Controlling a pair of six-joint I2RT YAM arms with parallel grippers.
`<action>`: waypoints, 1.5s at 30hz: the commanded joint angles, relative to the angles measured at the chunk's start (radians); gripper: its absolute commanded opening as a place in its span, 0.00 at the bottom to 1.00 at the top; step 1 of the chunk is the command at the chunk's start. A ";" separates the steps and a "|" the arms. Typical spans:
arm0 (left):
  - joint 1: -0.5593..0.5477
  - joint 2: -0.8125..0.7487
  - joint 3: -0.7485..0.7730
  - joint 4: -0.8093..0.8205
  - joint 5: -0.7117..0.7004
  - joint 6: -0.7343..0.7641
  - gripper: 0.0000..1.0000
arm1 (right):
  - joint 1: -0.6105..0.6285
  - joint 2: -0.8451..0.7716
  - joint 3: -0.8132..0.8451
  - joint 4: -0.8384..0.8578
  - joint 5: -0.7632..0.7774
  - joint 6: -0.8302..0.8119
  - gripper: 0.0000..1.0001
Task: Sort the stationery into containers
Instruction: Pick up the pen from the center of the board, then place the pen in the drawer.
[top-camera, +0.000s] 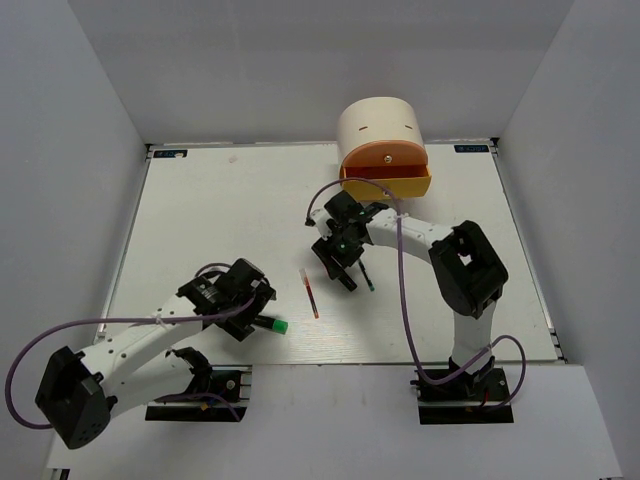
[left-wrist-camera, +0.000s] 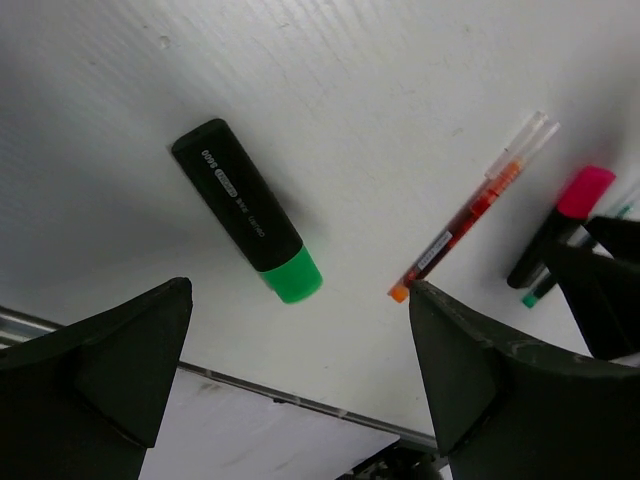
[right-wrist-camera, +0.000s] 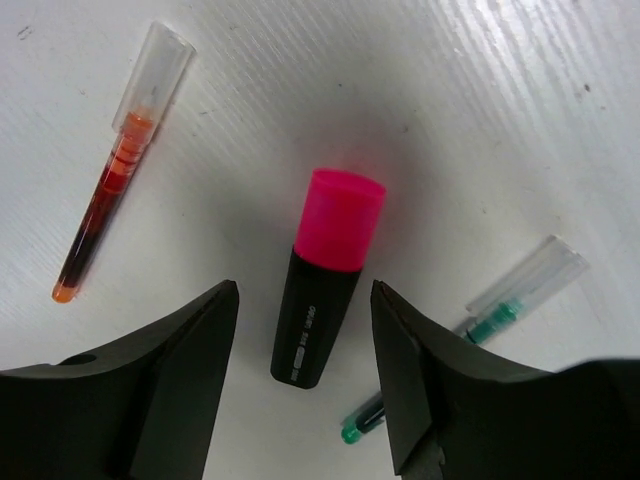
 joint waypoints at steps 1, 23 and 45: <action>-0.005 -0.112 -0.046 0.106 -0.022 0.138 0.99 | 0.022 0.032 0.000 0.026 0.058 0.009 0.61; -0.005 -0.110 -0.129 0.114 0.031 0.138 0.98 | -0.069 -0.465 -0.060 0.240 -0.172 -0.217 0.11; -0.005 -0.091 -0.147 0.143 0.040 0.128 0.98 | -0.299 -0.414 -0.142 0.902 -0.313 -0.369 0.00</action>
